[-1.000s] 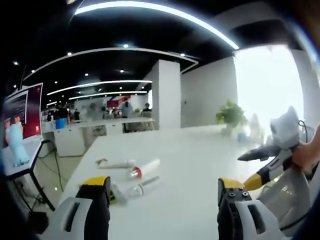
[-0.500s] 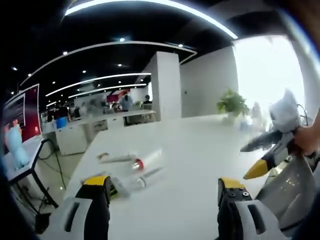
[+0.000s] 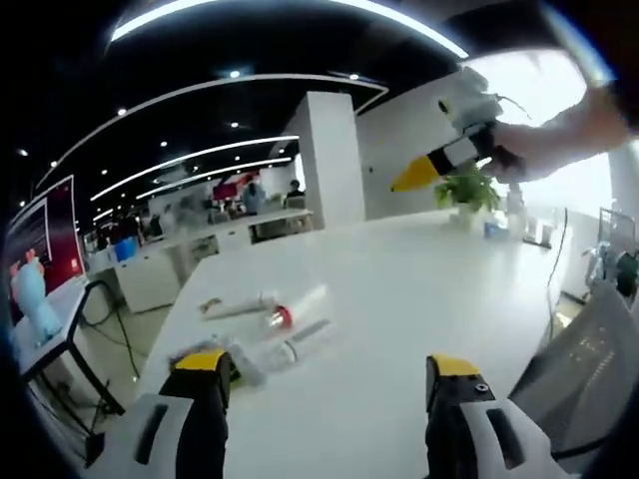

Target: Arrange the skincare products in the storage area until every visible bottle or jar stands upright without overlapping.

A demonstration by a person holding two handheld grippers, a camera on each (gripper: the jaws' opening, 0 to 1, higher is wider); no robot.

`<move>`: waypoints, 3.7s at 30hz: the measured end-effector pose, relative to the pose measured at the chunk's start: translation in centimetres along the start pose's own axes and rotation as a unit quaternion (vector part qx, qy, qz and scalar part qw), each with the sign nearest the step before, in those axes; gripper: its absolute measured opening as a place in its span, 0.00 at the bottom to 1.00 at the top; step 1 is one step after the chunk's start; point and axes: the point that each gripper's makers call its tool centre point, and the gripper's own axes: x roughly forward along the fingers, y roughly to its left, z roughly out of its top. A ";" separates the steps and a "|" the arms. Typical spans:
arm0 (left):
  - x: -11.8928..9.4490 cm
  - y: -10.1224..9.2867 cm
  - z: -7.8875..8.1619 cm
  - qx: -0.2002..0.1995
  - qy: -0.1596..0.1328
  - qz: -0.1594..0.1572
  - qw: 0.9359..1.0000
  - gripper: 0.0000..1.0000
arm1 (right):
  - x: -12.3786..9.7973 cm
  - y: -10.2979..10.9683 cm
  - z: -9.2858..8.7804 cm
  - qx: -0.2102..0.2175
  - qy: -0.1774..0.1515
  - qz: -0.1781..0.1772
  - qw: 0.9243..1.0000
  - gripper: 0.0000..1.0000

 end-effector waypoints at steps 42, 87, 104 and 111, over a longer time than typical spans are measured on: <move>0.8 0.8 -3.2 0.016 0.078 0.023 0.997 0.78 | 34.4 1.1 -7.7 -0.101 0.286 0.212 0.929 0.69; 0.8 0.4 -4.5 0.027 0.110 0.013 0.994 0.72 | 34.1 0.8 -6.0 -0.123 0.242 0.204 0.941 0.24; 0.6 0.5 -2.8 0.018 0.066 0.012 0.998 0.74 | 18.5 2.1 2.6 0.055 0.040 0.168 0.983 0.24; 0.3 0.3 -1.2 -0.017 0.027 0.001 0.999 0.78 | 11.5 3.1 3.2 0.119 -0.021 0.145 0.982 0.25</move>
